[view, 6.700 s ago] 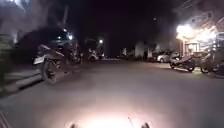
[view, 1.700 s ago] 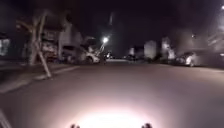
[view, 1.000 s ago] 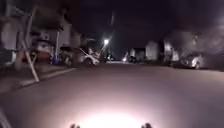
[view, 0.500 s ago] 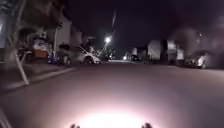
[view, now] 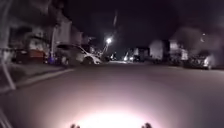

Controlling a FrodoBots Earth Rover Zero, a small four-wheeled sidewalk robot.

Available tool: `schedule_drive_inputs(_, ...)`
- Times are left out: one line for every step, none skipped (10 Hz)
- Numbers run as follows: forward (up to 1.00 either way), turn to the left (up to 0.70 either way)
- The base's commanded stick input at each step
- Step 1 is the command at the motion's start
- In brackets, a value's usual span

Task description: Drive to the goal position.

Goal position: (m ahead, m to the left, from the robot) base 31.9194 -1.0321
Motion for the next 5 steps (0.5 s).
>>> schedule_drive_inputs(1.00, 0.00)
schedule_drive_inputs(1.00, 0.00)
schedule_drive_inputs(1.00, 0.00)
schedule_drive_inputs(1.00, 0.00)
schedule_drive_inputs(1.00, 0.00)
